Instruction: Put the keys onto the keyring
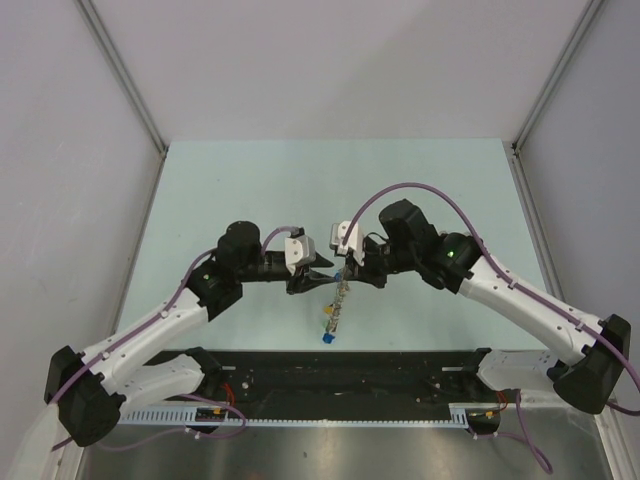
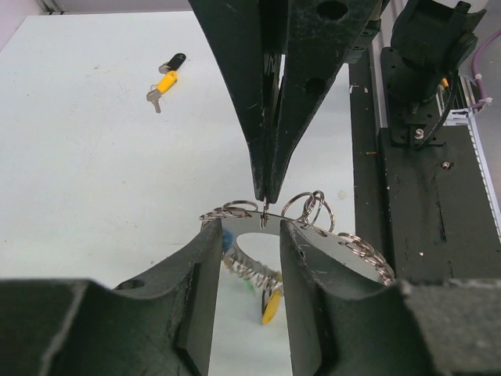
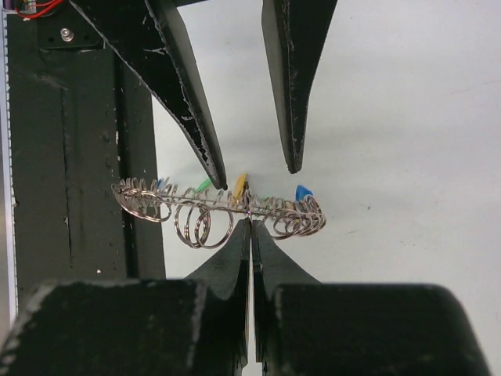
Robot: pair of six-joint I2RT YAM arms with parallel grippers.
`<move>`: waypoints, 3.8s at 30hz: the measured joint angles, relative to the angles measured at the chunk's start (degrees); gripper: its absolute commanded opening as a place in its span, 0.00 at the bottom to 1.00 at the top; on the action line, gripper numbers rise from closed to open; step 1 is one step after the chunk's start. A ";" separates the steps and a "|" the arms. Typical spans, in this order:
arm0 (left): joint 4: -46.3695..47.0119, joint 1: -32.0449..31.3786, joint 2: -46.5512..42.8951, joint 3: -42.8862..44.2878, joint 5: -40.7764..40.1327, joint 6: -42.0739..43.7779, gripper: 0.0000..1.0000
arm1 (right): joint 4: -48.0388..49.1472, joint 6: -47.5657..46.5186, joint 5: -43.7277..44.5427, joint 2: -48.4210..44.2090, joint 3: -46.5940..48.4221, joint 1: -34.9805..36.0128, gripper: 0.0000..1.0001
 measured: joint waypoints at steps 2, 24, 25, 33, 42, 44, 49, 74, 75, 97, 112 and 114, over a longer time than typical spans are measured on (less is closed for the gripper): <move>-0.02 0.00 0.00 0.00 0.31 0.02 0.36 | -0.44 -0.24 0.11 0.00 0.02 0.07 0.00; -0.37 -2.21 2.14 0.00 0.26 -0.04 0.25 | -1.03 -0.35 0.44 0.63 0.74 0.61 0.00; -0.37 -2.27 2.14 0.00 0.09 -0.04 0.24 | -1.03 -0.35 0.44 0.63 0.74 0.61 0.00; -0.50 -2.43 2.58 0.09 -1.90 -0.04 0.21 | -1.03 -0.35 0.42 0.63 0.74 0.63 0.00; -1.42 -2.47 2.89 0.15 -3.48 -0.09 0.20 | -0.94 -0.33 0.42 0.63 0.74 0.72 0.00; -1.42 -2.47 2.89 0.15 -3.48 -0.11 0.20 | -0.83 -0.33 0.42 0.63 0.74 0.74 0.00; -1.16 -2.47 2.86 0.15 -3.41 -0.59 0.21 | -0.79 -0.24 0.42 0.63 0.74 0.83 0.00; 0.13 -3.17 3.10 0.13 -3.54 -2.47 0.00 | 0.07 2.19 1.14 0.63 0.76 0.79 0.43; 0.11 -3.17 3.10 0.09 -3.87 -2.80 0.00 | 0.33 2.64 1.14 0.63 0.96 0.57 0.51; -1.33 5.29 -9.84 -2.69 -11.45 -10.69 0.00 | 3.19 27.78 24.39 16.68 0.17 -40.50 0.59; -8.39 3.48 -12.52 -2.69 -19.80 -6.08 0.00 | 15.12 28.06 23.63 32.33 0.15 -49.22 0.58; -8.48 3.39 -12.52 -2.69 -20.20 -5.99 0.00 | 16.22 27.78 23.26 33.44 0.15 -49.90 0.58</move>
